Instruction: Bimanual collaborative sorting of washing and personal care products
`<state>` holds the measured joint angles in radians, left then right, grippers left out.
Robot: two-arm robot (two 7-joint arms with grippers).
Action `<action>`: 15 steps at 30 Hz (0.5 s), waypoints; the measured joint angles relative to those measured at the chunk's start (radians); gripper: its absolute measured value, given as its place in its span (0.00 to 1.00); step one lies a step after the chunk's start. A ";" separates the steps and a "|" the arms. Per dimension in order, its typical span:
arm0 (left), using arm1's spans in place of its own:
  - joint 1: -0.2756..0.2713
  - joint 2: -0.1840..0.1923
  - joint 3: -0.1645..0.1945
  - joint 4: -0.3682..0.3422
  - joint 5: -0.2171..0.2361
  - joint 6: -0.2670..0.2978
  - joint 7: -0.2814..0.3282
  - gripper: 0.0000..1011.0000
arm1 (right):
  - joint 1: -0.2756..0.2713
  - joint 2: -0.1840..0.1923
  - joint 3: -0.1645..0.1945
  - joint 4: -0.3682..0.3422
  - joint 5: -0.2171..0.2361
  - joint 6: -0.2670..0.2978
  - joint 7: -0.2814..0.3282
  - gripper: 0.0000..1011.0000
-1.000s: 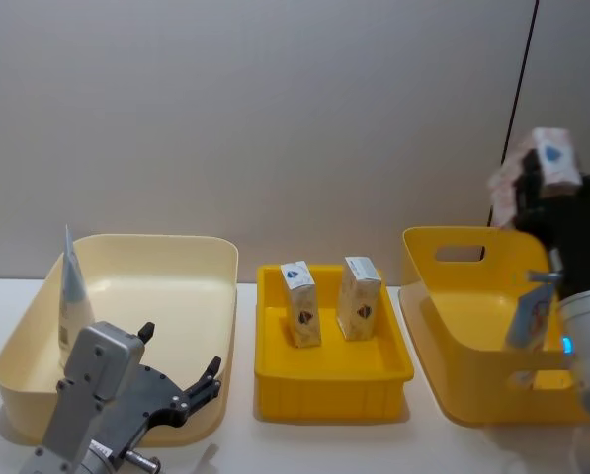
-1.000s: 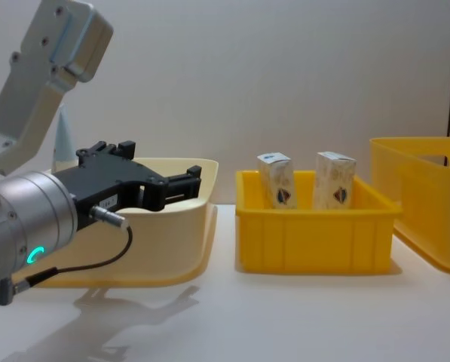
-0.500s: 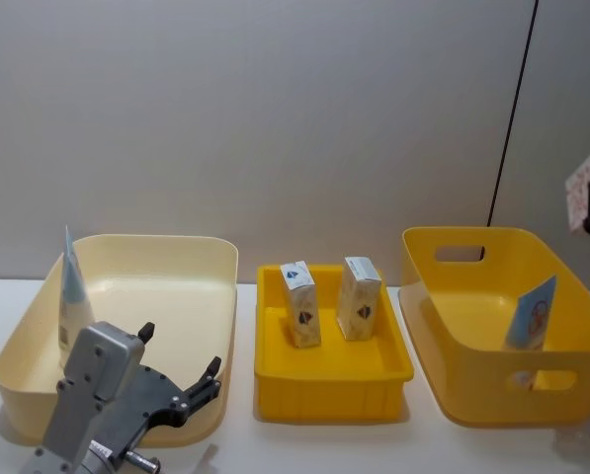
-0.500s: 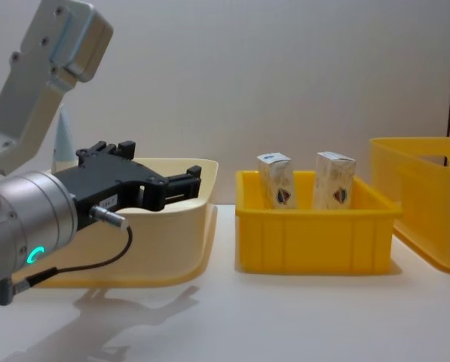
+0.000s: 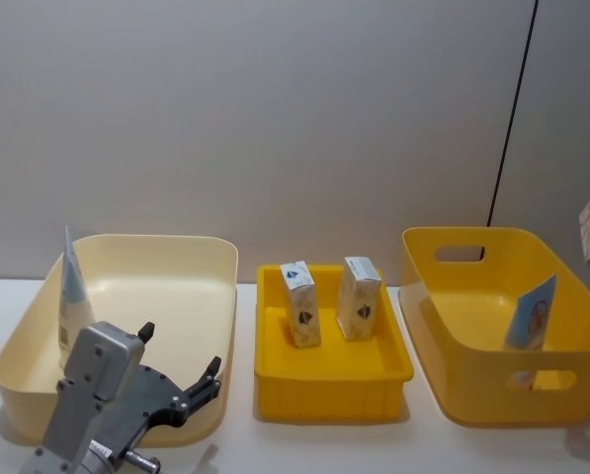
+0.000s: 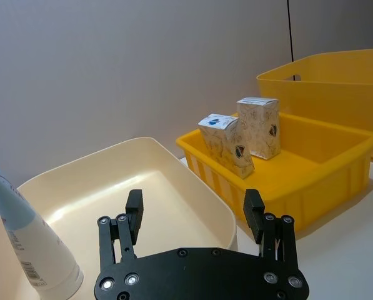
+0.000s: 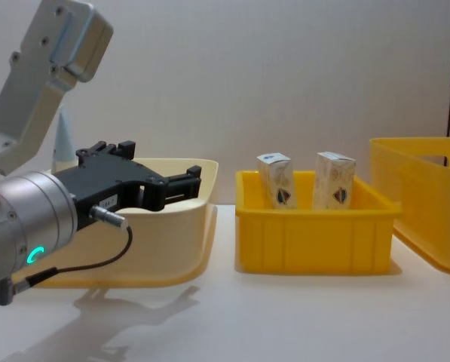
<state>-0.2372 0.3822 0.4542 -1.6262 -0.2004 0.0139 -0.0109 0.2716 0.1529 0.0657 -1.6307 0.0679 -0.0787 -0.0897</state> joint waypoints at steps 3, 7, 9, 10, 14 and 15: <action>0.000 0.000 0.000 0.000 0.000 0.000 0.000 0.99 | 0.000 0.000 -0.003 0.001 -0.010 0.035 -0.001 0.41; 0.000 0.000 0.000 0.000 0.000 0.000 0.000 0.99 | 0.001 -0.004 -0.010 0.013 -0.024 0.075 -0.006 0.41; 0.000 0.000 0.000 0.000 0.000 0.000 0.000 0.99 | 0.003 -0.008 -0.014 0.023 -0.032 0.095 -0.011 0.41; 0.000 0.000 0.000 0.000 0.000 0.000 0.000 0.99 | 0.004 -0.009 -0.016 0.027 -0.036 0.103 -0.012 0.41; 0.000 0.000 0.000 0.000 0.000 0.000 0.000 0.99 | 0.009 -0.017 -0.024 0.051 -0.054 0.134 -0.025 0.41; 0.000 0.000 0.000 0.000 0.000 0.000 0.000 0.99 | 0.010 -0.019 -0.025 0.055 -0.058 0.140 -0.028 0.41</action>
<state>-0.2372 0.3821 0.4542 -1.6262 -0.2004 0.0138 -0.0110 0.2818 0.1340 0.0412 -1.5757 0.0102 0.0612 -0.1176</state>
